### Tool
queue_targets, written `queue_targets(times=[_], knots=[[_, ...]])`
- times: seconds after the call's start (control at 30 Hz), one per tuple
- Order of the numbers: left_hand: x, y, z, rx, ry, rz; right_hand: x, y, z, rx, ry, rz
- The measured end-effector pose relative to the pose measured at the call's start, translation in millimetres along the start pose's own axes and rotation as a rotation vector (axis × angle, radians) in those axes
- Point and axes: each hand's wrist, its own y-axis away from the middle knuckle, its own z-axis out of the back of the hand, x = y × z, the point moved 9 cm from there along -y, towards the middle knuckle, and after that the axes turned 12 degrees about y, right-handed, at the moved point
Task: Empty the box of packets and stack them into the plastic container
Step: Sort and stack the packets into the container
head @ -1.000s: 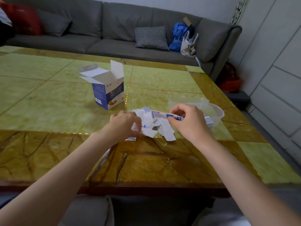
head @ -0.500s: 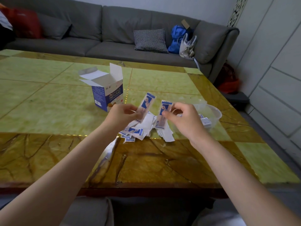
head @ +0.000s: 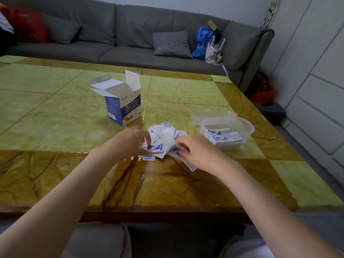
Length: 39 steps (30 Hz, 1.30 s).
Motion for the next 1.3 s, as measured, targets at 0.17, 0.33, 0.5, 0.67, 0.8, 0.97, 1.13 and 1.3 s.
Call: queue_targets(times=[0.17, 0.33, 0.5, 0.67, 0.8, 0.97, 1.13, 1.3], knots=[[8.1, -2.2, 2.5, -0.047, 0.227, 0.051, -7.5, -1.6, -5.3, -0.007, -0.094, -0.097], [7.9, -0.7, -1.2, -0.025, 0.39, 0.073, -23.4, -0.4, -19.1, 0.031, -0.985, -0.427], [-8.2, 0.1, -18.5, 0.078, 0.485, 0.01, -8.8, -6.5, -40.4, 0.096, -1.111, -0.457], [-16.6, -1.5, 3.7, -0.146, 0.305, -0.084, -12.2, -10.6, -32.8, 0.014, -0.857, -0.475], [-1.2, -2.9, -4.1, -0.108, 0.058, 0.037, -19.7, -11.5, -29.2, -0.03, -0.784, -0.502], [-8.2, -0.3, 11.5, -0.242, 0.053, 0.014, -15.4, -12.4, -38.2, 0.045, -0.952, -0.502], [-21.1, 4.9, 15.5, -0.317, 0.163, -0.057, -9.9, -14.0, -44.2, 0.055, -1.217, -0.522], [-29.1, 4.7, 18.3, -0.246, 0.404, -0.127, -18.1, -11.6, -39.0, 0.008, -1.227, -0.586]])
